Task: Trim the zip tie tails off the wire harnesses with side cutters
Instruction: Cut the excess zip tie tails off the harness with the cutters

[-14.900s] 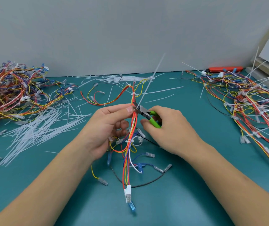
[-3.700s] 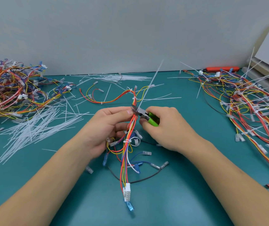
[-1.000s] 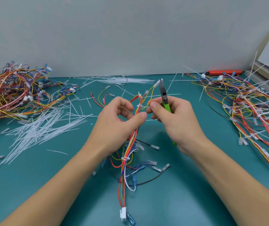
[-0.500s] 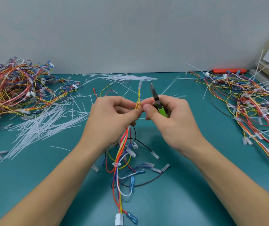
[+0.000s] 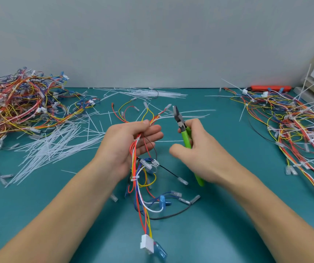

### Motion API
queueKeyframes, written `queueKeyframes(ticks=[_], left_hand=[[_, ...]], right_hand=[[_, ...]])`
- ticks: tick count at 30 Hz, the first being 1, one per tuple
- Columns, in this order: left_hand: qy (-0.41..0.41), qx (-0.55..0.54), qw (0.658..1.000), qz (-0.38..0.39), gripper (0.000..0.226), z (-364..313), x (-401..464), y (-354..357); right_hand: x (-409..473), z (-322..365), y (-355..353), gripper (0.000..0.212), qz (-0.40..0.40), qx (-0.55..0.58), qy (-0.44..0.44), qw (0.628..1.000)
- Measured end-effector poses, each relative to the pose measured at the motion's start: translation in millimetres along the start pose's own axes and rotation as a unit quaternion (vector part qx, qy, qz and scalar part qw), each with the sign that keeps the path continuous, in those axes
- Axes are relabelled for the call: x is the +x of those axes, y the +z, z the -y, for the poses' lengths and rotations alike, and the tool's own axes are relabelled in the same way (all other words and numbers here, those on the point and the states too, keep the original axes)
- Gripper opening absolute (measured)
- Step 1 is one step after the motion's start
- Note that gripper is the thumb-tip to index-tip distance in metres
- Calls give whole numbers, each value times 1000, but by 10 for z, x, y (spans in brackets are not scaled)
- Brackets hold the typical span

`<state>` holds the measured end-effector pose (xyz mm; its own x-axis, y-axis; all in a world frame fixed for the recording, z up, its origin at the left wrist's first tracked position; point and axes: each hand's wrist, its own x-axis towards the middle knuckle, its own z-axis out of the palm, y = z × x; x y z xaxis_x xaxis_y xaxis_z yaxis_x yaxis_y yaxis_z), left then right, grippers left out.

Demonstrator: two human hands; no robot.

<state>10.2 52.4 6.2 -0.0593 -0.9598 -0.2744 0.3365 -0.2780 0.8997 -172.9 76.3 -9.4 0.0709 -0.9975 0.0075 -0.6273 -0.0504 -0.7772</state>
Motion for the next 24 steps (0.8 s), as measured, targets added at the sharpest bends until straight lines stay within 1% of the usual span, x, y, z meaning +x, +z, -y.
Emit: queueKeyframes(ticks=[2, 4, 7, 9, 13, 18, 22, 24], left_hand=[[-35, -27, 999, 10, 17, -16, 21, -24], [-65, -51, 996, 21, 16, -31, 43, -50], [-94, -87, 991, 49, 22, -57, 72, -92], [-99, -103, 988, 59, 26, -73, 88, -116], [-98, -135, 984, 60, 24, -83, 98, -130], [-106, -140, 982, 72, 24, -76, 98, -130], [-107, -127, 983, 78, 26, -73, 110, -141], [-109, -127, 983, 79, 22, -61, 114, -139]], right_hand=[[-4, -3, -25, 52, 43, -13, 3, 999], [-7, -32, -22, 55, 58, -32, -8, 998], [11, -66, -10, 55, 28, -59, -67, 996], [29, -88, -39, 59, 12, -53, -99, 994], [59, -139, -78, 56, -6, -41, -148, 988], [90, -167, -50, 58, -23, -84, -146, 985], [96, -178, -62, 57, -74, -102, -143, 982], [102, -181, -59, 55, -88, -100, -151, 979]])
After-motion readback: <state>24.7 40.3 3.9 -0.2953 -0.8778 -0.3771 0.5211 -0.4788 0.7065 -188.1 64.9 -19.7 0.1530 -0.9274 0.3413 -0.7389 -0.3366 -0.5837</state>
